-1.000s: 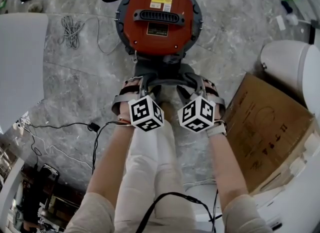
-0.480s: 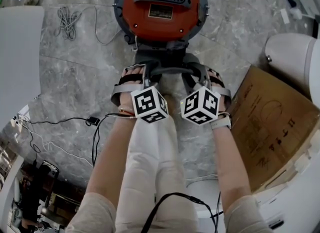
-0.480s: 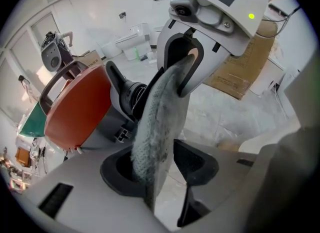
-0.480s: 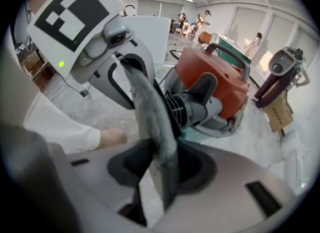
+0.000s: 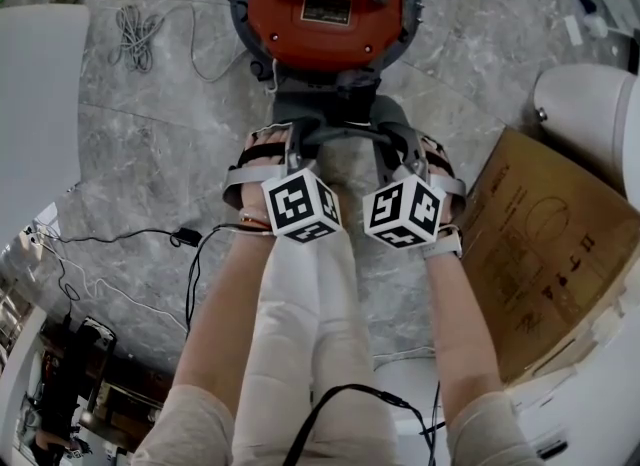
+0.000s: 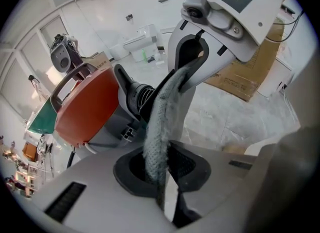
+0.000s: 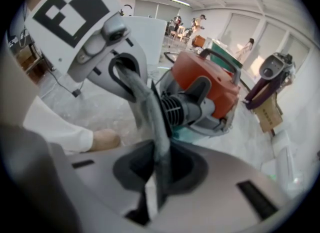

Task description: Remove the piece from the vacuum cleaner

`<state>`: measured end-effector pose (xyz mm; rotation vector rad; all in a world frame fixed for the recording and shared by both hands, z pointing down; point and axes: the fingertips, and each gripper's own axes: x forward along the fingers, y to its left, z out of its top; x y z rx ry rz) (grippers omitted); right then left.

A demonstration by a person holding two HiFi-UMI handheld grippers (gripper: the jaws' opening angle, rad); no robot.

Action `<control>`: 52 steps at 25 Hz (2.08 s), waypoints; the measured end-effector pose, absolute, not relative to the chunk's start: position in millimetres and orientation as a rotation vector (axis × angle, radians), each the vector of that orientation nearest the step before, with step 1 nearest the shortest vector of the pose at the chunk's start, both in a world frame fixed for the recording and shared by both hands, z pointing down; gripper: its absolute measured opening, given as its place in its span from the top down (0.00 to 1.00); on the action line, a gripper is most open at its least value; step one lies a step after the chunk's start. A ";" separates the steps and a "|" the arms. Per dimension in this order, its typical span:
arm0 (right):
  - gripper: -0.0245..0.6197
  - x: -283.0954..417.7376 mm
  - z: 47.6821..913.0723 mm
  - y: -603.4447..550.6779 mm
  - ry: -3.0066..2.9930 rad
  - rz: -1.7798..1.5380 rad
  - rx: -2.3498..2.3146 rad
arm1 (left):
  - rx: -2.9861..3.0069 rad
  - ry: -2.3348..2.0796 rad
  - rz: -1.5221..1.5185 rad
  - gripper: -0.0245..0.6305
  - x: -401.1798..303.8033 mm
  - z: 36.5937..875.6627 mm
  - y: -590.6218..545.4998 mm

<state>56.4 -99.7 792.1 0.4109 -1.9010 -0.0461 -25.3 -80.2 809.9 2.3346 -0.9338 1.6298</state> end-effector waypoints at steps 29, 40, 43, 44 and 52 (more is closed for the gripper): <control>0.91 56.0 783.9 -86.3 -1.923 -0.052 0.447 | 2.266 -0.991 1.545 0.91 -26.7 807.7 -62.6; 0.92 57.6 779.8 -80.2 -1.934 0.004 0.495 | 2.250 -1.020 1.499 0.91 -26.5 805.1 -56.0; 0.92 57.4 784.3 -74.0 -1.932 0.022 0.486 | 2.233 -1.009 1.513 0.91 -27.7 810.1 -50.5; 0.92 56.1 785.6 -71.7 -1.932 0.016 0.476 | 2.227 -1.007 1.515 0.91 -29.0 811.8 -48.6; 0.92 53.5 784.5 -57.4 -1.939 -0.003 0.450 | 2.233 -1.002 1.524 0.91 -31.6 811.3 -35.7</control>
